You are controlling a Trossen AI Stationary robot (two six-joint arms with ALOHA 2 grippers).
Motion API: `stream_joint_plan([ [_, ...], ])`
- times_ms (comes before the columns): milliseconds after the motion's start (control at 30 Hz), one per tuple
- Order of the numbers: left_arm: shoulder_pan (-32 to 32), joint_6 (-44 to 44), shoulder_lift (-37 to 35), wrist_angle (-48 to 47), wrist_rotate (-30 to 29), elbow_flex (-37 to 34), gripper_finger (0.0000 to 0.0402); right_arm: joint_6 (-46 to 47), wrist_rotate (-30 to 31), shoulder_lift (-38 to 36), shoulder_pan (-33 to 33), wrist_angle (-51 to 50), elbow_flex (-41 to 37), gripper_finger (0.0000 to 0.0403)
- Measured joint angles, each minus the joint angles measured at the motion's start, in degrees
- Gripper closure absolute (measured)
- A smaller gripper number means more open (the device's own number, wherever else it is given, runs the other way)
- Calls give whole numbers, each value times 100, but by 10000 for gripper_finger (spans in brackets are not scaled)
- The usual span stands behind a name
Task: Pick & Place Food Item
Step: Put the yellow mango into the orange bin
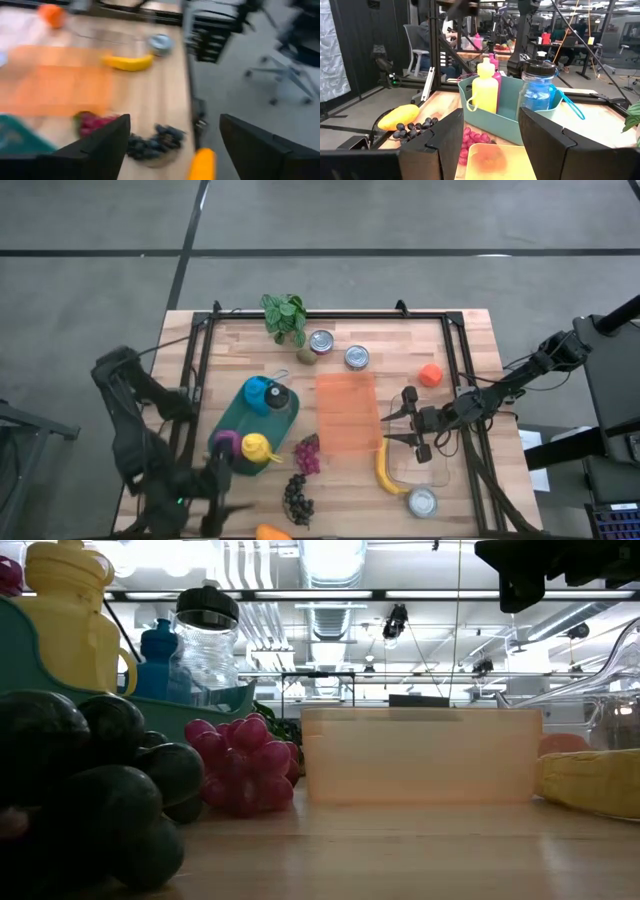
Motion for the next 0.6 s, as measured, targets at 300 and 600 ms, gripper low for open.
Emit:
stream_joint_plan([
  [300, -827, 140, 858, 653, 681, -9, 48, 0, 1, 0, 0, 2, 0, 214],
  [600, -872, 1101, 1693, 1647, 556, -7, 42, 0, 1, 0, 0, 1, 0, 214],
])
